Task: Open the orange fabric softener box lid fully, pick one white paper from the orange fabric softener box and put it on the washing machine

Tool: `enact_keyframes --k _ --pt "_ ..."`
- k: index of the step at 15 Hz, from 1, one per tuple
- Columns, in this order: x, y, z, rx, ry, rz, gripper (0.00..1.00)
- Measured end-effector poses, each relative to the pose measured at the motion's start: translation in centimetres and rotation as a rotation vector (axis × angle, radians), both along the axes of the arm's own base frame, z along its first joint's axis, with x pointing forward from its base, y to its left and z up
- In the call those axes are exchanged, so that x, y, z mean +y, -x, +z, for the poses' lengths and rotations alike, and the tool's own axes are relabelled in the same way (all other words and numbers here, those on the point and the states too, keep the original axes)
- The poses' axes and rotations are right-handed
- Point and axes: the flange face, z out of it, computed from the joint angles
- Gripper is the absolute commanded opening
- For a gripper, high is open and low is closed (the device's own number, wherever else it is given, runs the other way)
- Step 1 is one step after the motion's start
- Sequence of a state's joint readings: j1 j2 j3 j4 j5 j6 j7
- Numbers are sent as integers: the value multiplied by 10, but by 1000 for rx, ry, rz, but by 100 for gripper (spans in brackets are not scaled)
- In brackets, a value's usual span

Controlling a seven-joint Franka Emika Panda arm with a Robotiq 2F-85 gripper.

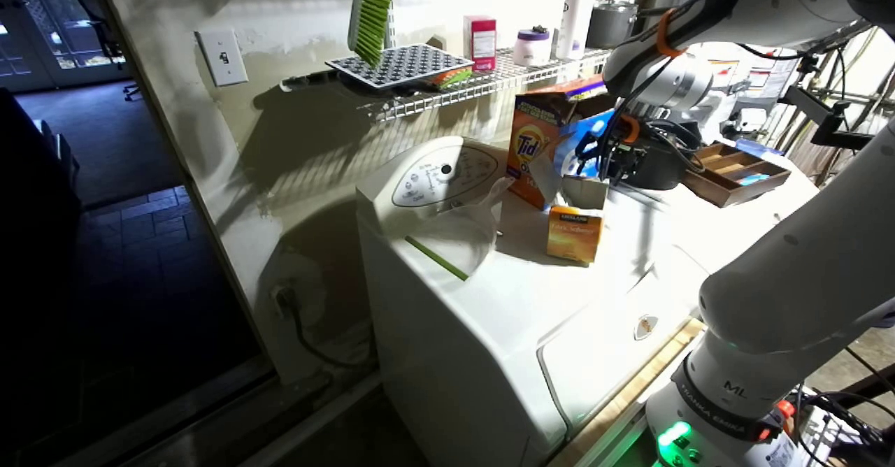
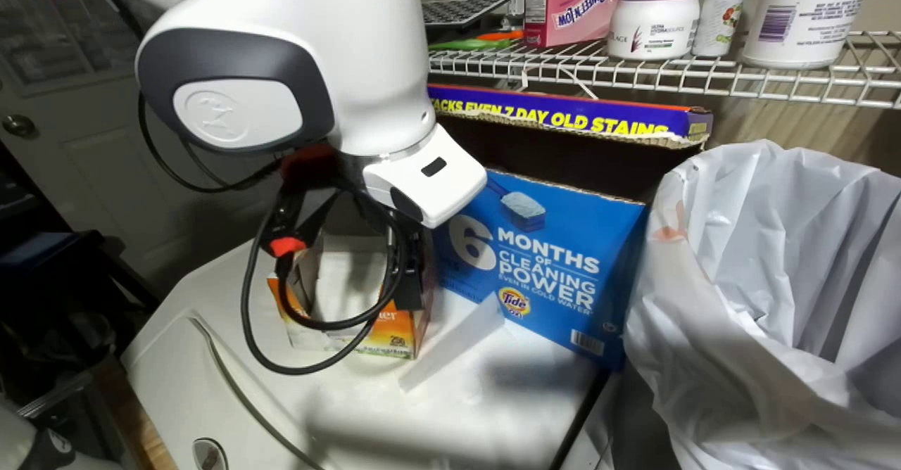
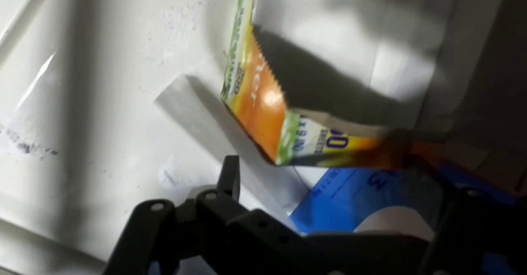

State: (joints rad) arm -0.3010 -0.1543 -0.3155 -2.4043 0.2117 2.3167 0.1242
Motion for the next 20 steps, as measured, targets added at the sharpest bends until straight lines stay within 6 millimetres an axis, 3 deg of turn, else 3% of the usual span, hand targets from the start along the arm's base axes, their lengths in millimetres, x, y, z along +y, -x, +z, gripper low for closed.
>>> enact_keyframes --k 2,5,10,14,20 --pt "4 2 -1 4 -58 4 100" --pt "-7 8 13 -22 -31 -9 100" --pt "-27 23 76 -129 196 19 100" --pt "-11 37 123 -176 323 32 100" --pt "32 63 168 -168 385 -19 100"
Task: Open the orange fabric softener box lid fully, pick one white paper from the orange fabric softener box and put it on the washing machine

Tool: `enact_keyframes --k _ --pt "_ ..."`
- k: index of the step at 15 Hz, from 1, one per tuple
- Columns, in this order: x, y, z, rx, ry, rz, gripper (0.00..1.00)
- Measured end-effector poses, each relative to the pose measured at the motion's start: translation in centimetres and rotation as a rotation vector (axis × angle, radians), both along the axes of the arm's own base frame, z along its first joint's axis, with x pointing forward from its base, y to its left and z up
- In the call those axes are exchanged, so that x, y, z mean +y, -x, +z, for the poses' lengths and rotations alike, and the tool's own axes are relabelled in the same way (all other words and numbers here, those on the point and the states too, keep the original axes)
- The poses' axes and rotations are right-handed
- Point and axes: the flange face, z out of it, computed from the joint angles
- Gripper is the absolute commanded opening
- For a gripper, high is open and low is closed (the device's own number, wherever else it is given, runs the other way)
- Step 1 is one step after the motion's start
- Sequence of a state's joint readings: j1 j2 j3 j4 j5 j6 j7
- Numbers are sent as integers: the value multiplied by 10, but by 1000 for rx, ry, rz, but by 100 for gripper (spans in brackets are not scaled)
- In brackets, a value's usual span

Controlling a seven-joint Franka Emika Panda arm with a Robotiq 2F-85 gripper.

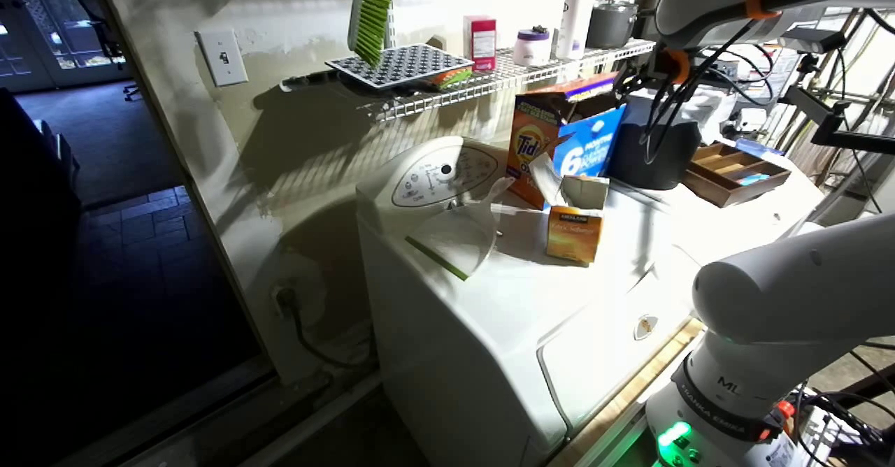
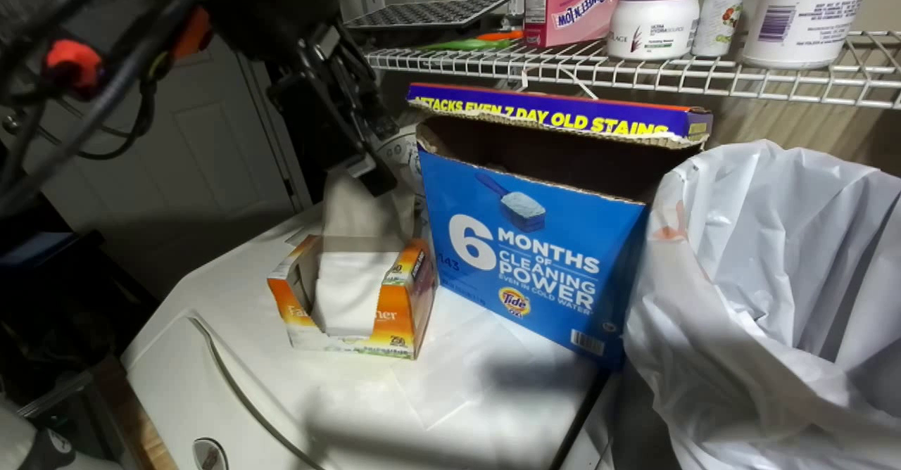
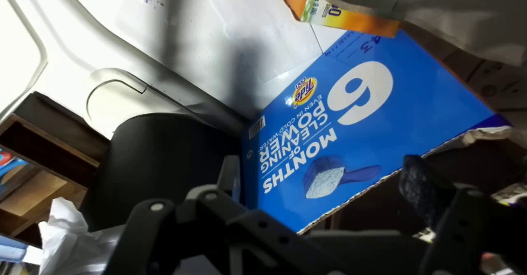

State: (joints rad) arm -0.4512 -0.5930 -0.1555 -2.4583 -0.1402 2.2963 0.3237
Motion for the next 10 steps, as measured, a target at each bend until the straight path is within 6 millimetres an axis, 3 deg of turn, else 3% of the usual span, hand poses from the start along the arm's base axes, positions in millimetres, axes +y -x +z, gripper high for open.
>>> enact_keyframes --k 5,10 --pt "27 19 13 66 -27 -71 100" --pt "28 21 11 73 -28 -81 100"
